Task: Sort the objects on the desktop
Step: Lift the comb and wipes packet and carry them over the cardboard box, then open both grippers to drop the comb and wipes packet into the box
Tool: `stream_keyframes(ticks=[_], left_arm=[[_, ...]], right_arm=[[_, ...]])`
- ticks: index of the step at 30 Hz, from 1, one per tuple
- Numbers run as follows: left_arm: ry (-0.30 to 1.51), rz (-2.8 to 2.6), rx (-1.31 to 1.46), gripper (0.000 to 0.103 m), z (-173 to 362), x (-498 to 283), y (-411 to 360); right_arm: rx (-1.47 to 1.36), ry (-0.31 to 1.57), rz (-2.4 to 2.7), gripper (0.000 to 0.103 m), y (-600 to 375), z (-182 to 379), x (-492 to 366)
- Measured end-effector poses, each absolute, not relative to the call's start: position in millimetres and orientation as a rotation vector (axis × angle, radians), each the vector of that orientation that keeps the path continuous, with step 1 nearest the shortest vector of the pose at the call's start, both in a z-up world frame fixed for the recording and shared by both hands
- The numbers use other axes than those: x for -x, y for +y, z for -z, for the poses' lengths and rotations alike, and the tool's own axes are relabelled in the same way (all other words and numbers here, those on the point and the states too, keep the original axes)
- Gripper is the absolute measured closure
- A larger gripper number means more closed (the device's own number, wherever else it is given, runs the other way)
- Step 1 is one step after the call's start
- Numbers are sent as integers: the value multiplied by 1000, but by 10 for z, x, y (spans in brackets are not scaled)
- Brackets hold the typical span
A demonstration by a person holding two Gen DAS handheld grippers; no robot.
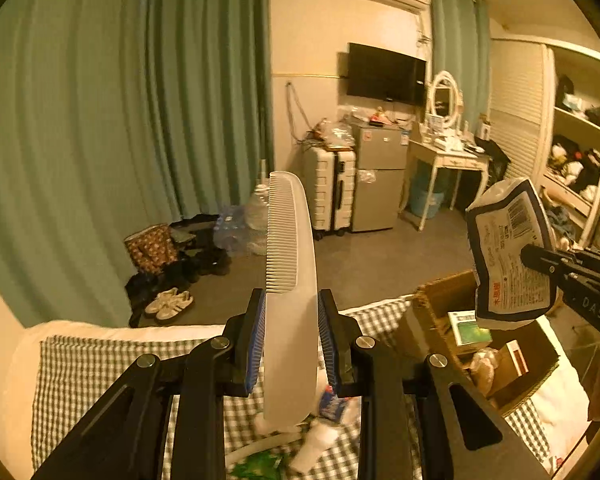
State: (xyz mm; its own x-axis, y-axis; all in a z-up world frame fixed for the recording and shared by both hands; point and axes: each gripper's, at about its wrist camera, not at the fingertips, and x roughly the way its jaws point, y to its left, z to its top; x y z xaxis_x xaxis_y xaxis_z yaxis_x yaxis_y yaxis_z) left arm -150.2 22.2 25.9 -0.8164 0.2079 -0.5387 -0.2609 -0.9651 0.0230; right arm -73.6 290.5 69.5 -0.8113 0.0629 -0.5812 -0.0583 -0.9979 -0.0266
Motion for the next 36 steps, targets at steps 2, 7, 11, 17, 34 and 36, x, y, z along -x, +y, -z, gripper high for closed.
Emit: stream_keyframes(ticks=[2, 7, 11, 17, 34, 36], left_arm=[[154, -2759, 804, 77, -259, 1516, 399], [142, -2691, 789, 77, -278, 1504, 914], [121, -2615, 806, 77, -242, 1479, 1356], [146, -2530, 795, 77, -171, 1430, 1893], [191, -2384, 942, 77, 520, 1718, 2565], [195, -2364, 975, 77, 642, 1747, 2600]], right_arm=[[946, -25, -2899, 97, 3056, -648, 701], [951, 5, -2835, 97, 3437, -590, 552], [943, 31, -2779, 97, 3730, -554, 479], [930, 18, -2735, 97, 4015, -544, 369], [1081, 63, -2639, 97, 4406, 91, 556], [1109, 79, -2621, 97, 4437, 188, 613]])
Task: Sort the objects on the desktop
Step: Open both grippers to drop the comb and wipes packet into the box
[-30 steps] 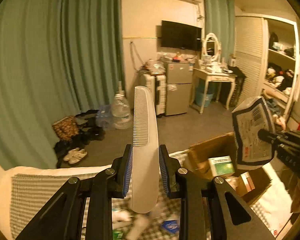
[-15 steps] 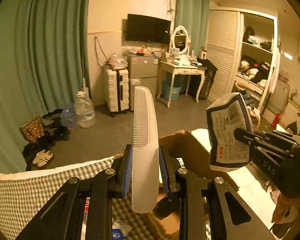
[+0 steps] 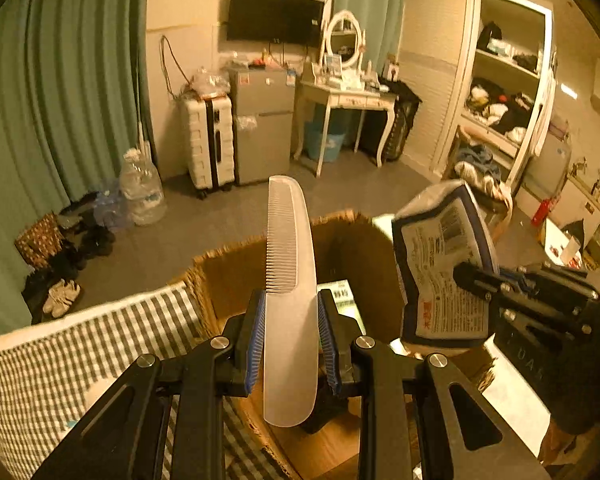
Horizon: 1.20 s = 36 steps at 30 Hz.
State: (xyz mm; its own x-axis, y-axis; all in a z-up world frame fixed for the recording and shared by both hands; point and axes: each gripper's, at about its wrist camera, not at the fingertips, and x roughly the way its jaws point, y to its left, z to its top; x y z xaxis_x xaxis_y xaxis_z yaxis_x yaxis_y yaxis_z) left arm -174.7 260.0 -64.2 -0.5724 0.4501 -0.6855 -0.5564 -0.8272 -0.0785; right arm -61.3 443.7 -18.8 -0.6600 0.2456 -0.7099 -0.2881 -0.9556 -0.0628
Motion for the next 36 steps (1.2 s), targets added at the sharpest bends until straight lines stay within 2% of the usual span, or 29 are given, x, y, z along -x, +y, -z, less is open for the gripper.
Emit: stream_keyframes(ticks=[10, 19, 21, 25, 30, 36], left_arm=[[282, -2252, 1066, 77, 1091, 1789, 2859], [291, -2284, 1041, 74, 946, 1769, 2775], [295, -2305, 1024, 70, 838, 1738, 2721], [266, -2350, 965, 49, 573, 1660, 2602], [263, -2387, 917, 44, 287, 1591, 2423], [267, -2460, 852, 23, 12, 1502, 2108]], right_arm=[[1224, 81, -2568, 97, 4497, 656, 836], [1247, 99, -2578, 96, 4468, 720, 847], [1241, 111, -2575, 92, 4449, 663, 827], [1164, 205, -2579, 67, 4484, 452, 718], [1068, 173, -2604, 65, 4391, 115, 592], [987, 141, -2625, 54, 4189, -224, 509]])
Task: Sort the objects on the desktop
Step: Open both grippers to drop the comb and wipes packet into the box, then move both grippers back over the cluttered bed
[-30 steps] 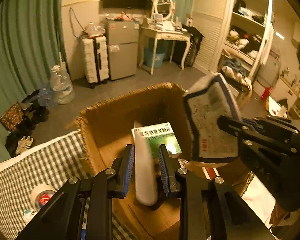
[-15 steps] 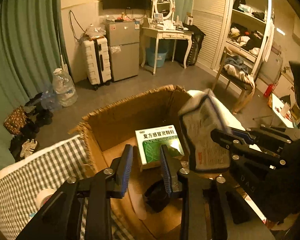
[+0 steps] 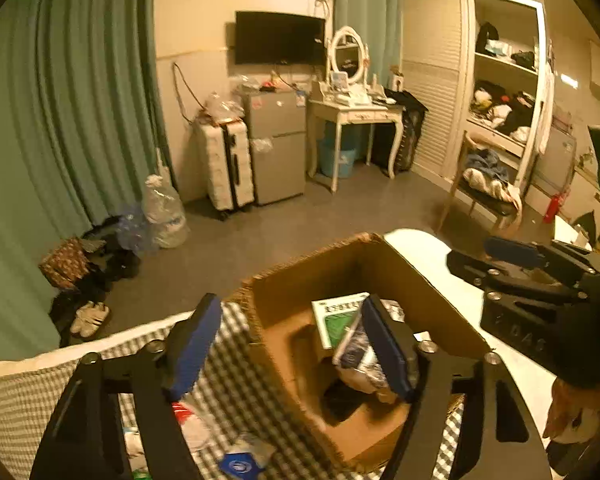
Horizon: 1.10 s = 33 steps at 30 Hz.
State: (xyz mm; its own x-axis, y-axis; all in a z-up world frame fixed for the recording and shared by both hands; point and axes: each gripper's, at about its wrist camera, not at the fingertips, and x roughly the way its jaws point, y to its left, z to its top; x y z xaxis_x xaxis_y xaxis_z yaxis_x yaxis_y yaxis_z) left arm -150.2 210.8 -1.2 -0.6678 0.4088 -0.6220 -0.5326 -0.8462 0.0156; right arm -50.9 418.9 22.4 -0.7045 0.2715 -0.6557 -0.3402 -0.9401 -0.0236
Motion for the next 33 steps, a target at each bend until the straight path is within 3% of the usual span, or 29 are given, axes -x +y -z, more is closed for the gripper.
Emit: stream_keyframes(ticks=[4, 8, 13, 17, 33], left_arm=[[238, -2526, 825, 11, -146, 1475, 1833], [216, -2571, 828, 8, -255, 1477, 1543], [228, -2639, 812, 2, -321, 1468, 1136], [218, -2690, 817, 2, -354, 1461, 745], [165, -2850, 917, 0, -13, 1606, -685]], right_arm=[[951, 164, -2644, 44, 4036, -394, 491], [914, 166, -2665, 35, 3825, -532, 487], [885, 152, -2705, 32, 3552, -691, 524], [878, 204, -2740, 19, 3333, -727, 548], [1036, 10, -2868, 18, 2112, -328, 989]])
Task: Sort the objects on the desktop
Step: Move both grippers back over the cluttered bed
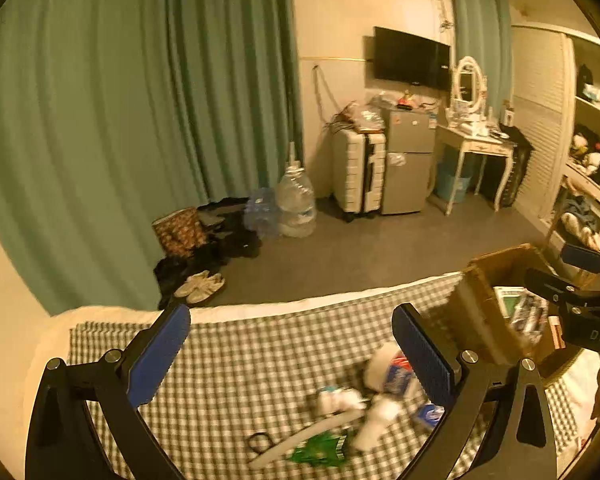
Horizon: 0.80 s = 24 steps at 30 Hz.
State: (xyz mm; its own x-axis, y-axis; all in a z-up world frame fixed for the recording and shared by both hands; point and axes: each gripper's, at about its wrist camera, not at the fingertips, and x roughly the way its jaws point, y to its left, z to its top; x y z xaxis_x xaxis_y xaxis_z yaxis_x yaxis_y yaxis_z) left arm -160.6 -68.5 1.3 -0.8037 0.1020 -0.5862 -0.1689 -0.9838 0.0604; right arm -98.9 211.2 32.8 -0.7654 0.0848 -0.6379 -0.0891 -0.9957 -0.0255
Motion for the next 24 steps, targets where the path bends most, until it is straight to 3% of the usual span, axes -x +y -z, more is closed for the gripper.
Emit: stream_keyframes(ticks=[6, 12, 24], left_arm=[[120, -2890, 948, 0, 176, 1680, -1032], [140, -2887, 956, 0, 293, 1699, -1118], [188, -2869, 1024, 0, 621, 1773, -1235]], right_arm=[[1116, 85, -2887, 18, 1828, -163, 1133], [1109, -49, -2909, 18, 1549, -93, 1218], [1194, -34, -2889, 18, 1523, 131, 1347]])
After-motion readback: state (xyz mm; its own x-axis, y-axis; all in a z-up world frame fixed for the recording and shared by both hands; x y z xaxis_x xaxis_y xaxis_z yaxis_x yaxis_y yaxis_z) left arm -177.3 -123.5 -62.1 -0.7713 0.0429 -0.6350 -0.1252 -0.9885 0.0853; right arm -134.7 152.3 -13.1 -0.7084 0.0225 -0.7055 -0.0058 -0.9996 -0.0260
